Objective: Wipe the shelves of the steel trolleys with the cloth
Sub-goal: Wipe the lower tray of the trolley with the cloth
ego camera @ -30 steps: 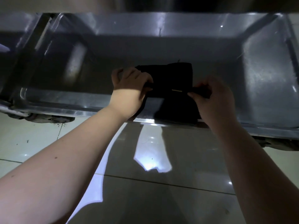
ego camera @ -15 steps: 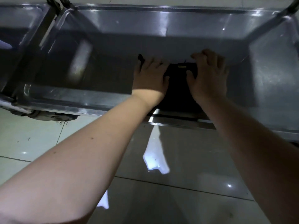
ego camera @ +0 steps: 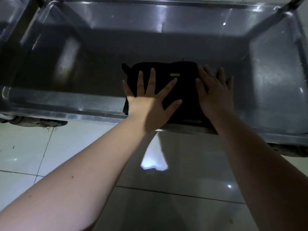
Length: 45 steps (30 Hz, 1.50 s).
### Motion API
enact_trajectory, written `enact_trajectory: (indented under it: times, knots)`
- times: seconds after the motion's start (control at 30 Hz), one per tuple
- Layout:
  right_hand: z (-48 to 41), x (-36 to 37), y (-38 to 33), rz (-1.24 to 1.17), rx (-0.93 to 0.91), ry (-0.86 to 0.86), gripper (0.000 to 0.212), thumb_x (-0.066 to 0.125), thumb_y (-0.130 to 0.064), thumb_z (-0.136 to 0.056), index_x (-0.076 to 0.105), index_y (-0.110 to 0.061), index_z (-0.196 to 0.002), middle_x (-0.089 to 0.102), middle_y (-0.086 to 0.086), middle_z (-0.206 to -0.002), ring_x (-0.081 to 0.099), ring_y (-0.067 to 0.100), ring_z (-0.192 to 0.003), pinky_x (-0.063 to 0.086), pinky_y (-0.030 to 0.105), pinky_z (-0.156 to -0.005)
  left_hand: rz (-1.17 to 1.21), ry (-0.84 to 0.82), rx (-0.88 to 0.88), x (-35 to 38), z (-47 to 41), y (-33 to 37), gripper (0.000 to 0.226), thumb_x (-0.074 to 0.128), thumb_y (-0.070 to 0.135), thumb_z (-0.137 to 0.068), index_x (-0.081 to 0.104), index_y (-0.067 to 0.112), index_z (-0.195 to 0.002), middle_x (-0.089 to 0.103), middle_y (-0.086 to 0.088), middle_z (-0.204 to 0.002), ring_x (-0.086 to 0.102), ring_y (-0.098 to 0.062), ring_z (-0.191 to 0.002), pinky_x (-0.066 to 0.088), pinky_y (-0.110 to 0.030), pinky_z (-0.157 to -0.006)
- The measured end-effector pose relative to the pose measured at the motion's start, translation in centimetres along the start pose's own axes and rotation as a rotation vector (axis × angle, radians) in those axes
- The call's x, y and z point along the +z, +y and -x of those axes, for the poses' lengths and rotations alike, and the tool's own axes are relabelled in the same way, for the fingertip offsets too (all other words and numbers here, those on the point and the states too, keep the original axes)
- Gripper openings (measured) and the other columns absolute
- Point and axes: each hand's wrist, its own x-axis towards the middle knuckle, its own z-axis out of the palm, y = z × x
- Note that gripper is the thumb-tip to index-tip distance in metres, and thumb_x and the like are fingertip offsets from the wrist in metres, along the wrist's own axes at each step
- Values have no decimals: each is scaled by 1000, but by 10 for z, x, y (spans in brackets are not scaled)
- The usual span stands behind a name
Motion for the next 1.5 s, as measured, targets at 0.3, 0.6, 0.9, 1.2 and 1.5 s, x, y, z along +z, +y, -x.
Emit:
enact_trajectory:
  times: [0.3, 0.6, 0.9, 1.2, 1.5]
  knots:
    - [-13, -7, -16, -219, 92, 171, 31, 71, -40, -80, 71, -26, -108, 65, -1, -121, 47, 26, -126, 23, 32, -109, 66, 118, 6, -8, -5, 4, 60, 30, 59, -98, 7, 48, -152, 4, -2, -165, -8, -32, -150, -13, -68, -109]
    - [-14, -35, -38, -615, -57, 260, 26, 74, -10, -74, 59, -29, -80, 56, -24, -67, 54, -9, -65, 37, 4, -63, -1, 88, 160, -38, -44, -46, 45, 50, 51, -94, 52, 34, -135, 0, -1, -165, -20, -43, -145, -17, -65, -108]
    - [-29, -24, -28, -573, 38, 312, 12, 72, -17, -79, 65, -21, -89, 65, -8, -80, 58, -2, -71, 41, 12, -65, -110, 308, 202, -49, -65, -53, 25, 49, 28, -93, 62, 11, -107, 16, -14, -162, 1, -45, -147, -4, -62, -115]
    - [-27, -14, -3, -50, 21, 125, 46, 41, -33, -99, 42, -28, -145, 43, 4, -149, 35, 38, -135, 27, 51, -112, 54, 86, 127, -21, -50, 14, 61, 34, 54, -99, 15, 39, -154, 7, -5, -164, -3, -36, -149, -7, -61, -114]
    - [-18, 6, 14, 282, 39, -45, 55, 15, -51, -101, 6, -40, -154, 6, -6, -164, -6, 37, -149, -6, 54, -118, -45, 1, 28, 8, -29, 18, 74, 4, 84, -79, -5, 57, -147, -13, 6, -163, -16, -37, -147, -12, -74, -105]
